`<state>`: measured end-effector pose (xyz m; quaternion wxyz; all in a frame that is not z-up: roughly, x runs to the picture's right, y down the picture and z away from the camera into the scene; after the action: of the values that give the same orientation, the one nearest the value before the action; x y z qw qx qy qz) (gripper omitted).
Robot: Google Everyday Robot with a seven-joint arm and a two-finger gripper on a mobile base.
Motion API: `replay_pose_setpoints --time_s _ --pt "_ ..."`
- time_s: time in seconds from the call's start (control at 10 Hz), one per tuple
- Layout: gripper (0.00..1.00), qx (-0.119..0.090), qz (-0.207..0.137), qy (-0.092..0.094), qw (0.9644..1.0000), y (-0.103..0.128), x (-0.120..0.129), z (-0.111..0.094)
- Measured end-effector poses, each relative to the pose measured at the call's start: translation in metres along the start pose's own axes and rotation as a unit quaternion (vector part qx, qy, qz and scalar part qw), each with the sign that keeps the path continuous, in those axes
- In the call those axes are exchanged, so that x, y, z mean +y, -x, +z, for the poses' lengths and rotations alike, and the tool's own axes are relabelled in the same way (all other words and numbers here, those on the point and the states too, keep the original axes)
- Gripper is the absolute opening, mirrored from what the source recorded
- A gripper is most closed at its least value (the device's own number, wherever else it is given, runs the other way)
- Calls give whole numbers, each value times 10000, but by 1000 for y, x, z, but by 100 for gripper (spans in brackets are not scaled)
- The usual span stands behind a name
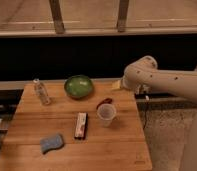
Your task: Push the eraser across the table
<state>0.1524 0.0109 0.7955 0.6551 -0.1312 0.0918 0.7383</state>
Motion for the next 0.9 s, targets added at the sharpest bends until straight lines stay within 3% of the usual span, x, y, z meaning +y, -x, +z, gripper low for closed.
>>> replay_pose_setpoints --time_s 0.5,0.7,0.9 --pt "79 0 -1 1 10000 0 0 0" --pt "68 0 -1 1 10000 0 0 0" --pt "46 0 -2 1 10000 0 0 0"
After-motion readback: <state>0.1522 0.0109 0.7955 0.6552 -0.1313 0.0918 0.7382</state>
